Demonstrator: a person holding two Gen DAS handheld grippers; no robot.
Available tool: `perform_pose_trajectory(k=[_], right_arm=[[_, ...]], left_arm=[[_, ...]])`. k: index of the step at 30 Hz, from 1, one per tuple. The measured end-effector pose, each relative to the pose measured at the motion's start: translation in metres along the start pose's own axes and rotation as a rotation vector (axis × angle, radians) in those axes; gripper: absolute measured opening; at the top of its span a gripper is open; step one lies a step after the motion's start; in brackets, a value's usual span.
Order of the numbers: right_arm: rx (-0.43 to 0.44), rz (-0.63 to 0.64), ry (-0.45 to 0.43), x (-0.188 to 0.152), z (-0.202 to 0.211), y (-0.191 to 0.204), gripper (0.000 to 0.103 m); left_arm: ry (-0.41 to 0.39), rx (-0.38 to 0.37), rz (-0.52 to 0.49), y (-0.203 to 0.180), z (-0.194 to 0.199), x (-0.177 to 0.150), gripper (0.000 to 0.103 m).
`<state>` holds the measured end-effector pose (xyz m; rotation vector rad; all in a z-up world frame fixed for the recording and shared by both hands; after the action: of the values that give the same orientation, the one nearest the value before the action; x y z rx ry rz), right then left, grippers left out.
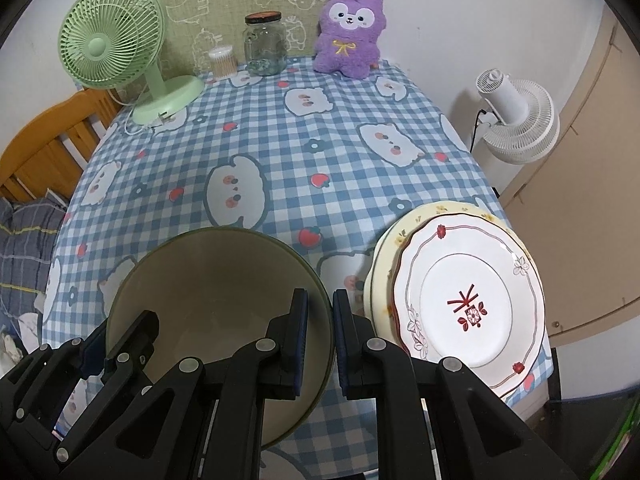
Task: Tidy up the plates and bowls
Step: 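Lift the floral bowl with both grippers and carry it toward the plate stack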
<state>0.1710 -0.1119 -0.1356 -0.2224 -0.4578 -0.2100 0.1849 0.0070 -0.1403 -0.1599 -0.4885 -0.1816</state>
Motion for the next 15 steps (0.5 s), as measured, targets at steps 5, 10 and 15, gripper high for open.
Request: perform_pose_trajectory(k=[5, 10, 15], right_arm=[[-0.008, -0.01, 0.018, -0.004, -0.005, -0.003, 0.016], [-0.01, -0.011, 0.016, -0.003, -0.006, -0.003, 0.016], [-0.012, -0.006, 0.02, -0.003, -0.007, -0.002, 0.016]], left_arm=[[0.014, -0.009, -0.015, -0.003, -0.006, -0.003, 0.011], [0.015, -0.019, -0.012, -0.004, -0.009, -0.003, 0.011], [0.022, -0.032, -0.01, -0.003, -0.011, -0.003, 0.011]])
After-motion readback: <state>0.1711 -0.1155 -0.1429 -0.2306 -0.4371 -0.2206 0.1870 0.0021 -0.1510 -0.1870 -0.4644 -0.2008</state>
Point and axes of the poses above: each gripper's, at about its wrist camera, not at the fingertips, and z roughly against the way its jaws point, y to its left, x to its top, the point moved 7 cm from there along -z, roughly the way its jaws point, and after that the axes turned 8 degrees about -x, right-handed, at the moved point
